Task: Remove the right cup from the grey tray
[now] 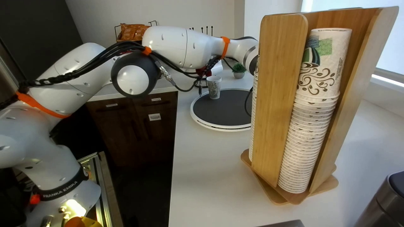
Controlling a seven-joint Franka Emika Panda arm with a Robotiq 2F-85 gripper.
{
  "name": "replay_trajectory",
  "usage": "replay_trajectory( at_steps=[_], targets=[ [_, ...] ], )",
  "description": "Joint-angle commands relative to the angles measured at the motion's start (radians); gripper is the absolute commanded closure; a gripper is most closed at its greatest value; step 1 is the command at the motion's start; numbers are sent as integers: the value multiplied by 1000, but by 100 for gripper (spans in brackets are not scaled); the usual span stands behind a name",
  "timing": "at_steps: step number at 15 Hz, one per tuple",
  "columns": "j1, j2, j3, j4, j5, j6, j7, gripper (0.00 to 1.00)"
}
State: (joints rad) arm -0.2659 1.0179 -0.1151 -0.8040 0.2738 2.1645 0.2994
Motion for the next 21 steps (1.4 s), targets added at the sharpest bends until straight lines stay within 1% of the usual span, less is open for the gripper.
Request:
replay_trajectory(
  at_steps=[1, 16, 17, 18, 21],
  targets=[
    [-3, 25, -10, 65, -3, -64, 47, 98],
    [7, 41, -47, 88, -13, -135, 124, 98],
    [6, 43, -48, 92, -12, -140, 127, 65],
    [6, 45, -48, 97, -11, -144, 131, 64],
    [4, 47, -46, 111, -9, -155, 138, 44]
  ],
)
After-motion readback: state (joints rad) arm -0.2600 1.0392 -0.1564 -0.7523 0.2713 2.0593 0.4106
